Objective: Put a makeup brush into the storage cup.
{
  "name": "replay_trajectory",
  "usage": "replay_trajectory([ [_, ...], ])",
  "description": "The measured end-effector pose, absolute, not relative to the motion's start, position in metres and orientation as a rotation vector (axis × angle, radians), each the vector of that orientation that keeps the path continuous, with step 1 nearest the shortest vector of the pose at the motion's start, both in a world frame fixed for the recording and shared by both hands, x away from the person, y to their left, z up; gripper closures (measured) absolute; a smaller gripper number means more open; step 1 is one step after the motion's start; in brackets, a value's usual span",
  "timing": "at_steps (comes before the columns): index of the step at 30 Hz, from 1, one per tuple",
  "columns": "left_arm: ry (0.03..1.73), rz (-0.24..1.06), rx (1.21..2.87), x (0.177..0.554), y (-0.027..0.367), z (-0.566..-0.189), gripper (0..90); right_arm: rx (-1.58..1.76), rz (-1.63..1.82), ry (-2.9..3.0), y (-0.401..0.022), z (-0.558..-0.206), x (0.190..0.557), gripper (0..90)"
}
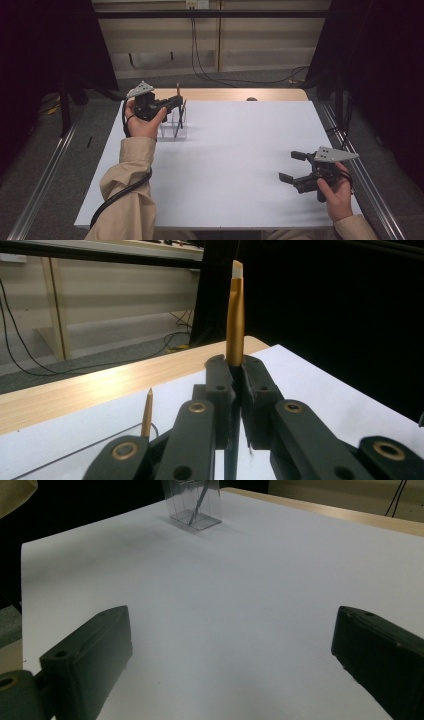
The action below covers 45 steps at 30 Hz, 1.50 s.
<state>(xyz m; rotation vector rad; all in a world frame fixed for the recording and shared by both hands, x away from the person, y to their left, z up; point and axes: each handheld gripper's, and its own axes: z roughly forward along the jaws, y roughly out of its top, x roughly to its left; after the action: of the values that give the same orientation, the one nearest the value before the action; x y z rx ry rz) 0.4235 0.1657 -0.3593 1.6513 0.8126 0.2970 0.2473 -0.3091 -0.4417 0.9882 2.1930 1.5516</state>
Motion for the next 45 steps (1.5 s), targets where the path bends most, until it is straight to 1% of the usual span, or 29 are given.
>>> replay_trajectory([
  [25,0.828,0.354,1.626,0.439,0.161,-0.346,83.7,0.985,1.561,2.188,-0.311,-0.442,0.247,2.3],
  [35,0.856,0.406,1.637,0.447,0.165,-0.355,83.7,0.976,1.556,2.192,-0.311,-0.442,0.248,2.3],
  [45,0.895,0.431,1.617,0.451,0.166,-0.363,83.7,0.969,1.560,2.192,-0.311,-0.441,0.248,2.3],
])
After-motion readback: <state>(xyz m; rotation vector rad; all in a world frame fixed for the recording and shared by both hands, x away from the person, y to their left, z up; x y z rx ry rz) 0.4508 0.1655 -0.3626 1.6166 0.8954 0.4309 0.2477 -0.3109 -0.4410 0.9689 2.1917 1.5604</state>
